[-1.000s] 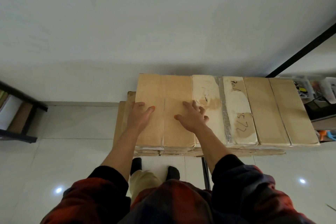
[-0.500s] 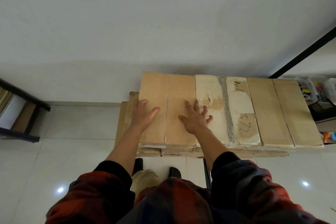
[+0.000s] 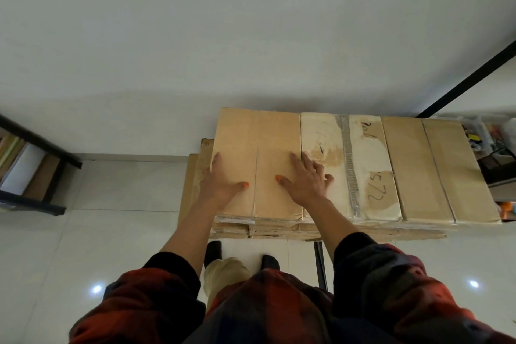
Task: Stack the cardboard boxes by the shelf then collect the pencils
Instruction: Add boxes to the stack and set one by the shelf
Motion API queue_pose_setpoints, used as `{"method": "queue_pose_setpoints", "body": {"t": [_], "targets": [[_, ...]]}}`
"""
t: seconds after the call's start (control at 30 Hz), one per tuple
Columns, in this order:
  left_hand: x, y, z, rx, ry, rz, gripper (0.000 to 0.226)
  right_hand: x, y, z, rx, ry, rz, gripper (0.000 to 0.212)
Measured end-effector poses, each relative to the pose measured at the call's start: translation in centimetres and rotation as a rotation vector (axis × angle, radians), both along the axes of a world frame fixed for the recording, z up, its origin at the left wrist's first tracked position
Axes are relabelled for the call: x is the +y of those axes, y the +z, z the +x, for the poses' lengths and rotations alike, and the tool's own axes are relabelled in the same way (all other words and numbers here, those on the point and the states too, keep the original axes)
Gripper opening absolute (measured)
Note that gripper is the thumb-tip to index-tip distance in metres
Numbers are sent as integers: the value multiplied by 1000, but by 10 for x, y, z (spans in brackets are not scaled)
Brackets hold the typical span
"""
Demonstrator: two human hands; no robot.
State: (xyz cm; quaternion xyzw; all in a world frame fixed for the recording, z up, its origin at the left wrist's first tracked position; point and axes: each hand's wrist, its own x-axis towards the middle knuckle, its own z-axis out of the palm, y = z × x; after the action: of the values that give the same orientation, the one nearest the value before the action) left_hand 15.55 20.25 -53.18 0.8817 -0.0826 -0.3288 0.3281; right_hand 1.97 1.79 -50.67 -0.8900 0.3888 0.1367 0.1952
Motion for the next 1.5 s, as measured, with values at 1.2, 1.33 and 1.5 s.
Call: {"method": "queue_pose_setpoints", "body": {"t": [1.2,1.33,1.5], "targets": [[-5,22,-4,-27,56,-19,129,12,9,-12,-115,-68,1,59],[-1,19,-6,-68,140,-56,131,16,11,-10,-108,-103,7,61],[2,19,-6,-40,155,-34,130,20,10,-11,-96,-98,-10,63]]}}
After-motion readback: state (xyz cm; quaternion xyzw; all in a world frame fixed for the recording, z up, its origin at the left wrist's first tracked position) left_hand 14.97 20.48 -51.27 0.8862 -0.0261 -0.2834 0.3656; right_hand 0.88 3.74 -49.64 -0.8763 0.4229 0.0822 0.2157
